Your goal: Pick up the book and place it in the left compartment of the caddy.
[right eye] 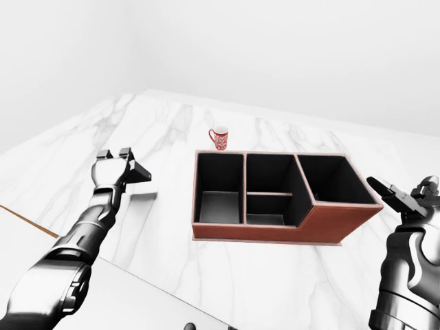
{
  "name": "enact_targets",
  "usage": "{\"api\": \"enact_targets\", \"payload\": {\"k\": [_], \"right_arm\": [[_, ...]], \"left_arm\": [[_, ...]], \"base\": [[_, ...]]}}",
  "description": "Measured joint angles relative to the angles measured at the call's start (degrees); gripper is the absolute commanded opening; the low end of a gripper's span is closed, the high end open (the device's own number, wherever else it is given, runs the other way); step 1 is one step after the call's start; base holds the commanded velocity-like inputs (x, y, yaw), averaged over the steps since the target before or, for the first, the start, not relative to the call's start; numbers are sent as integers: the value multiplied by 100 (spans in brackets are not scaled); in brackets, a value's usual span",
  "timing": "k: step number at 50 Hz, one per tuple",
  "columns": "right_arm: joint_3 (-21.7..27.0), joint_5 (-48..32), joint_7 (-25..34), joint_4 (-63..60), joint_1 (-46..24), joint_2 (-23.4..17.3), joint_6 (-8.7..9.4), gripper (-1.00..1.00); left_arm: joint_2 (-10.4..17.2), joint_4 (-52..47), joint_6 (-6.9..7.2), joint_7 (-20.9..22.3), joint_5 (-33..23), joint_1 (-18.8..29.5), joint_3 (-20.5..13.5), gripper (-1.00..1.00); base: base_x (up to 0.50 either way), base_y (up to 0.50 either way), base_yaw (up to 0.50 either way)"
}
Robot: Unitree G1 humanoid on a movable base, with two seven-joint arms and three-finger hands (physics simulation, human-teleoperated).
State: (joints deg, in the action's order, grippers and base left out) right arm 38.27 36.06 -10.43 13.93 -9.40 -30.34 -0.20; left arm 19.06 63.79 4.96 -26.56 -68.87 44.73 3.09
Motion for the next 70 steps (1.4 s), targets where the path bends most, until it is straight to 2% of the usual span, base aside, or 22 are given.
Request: {"api": "enact_targets", "payload": {"k": [16,23,39,55,65,70], "right_arm": [[23,-3,-23,-43,10,-1,45,100],[26,-3,-21,-47,10,-1,47,100],[26,-2,-9,-47,9,-2,39,100],[25,-8,-1,-45,9,-3,31,100],[24,-9,2,-43,8,-4,26,100],[24,-13,4,-42,8,-4,19,100]], "left_arm": [[-142,-1784,2,1252,-1030,-279,-50,-100],[-276,-2671,3,1948,-1637,-410,-98,-100],[-584,-4343,4,3142,-2652,-728,-225,-100],[-922,-6115,4,4271,-3251,-1057,-316,-100],[-1091,-6965,4,4818,-3431,-1261,-325,-100],[-1125,-7230,4,4920,-3430,-1371,-375,-100]], "base": [[0,0,0],[0,0,0],[0,0,0],[0,0,0],[0,0,0],[0,0,0]]}}
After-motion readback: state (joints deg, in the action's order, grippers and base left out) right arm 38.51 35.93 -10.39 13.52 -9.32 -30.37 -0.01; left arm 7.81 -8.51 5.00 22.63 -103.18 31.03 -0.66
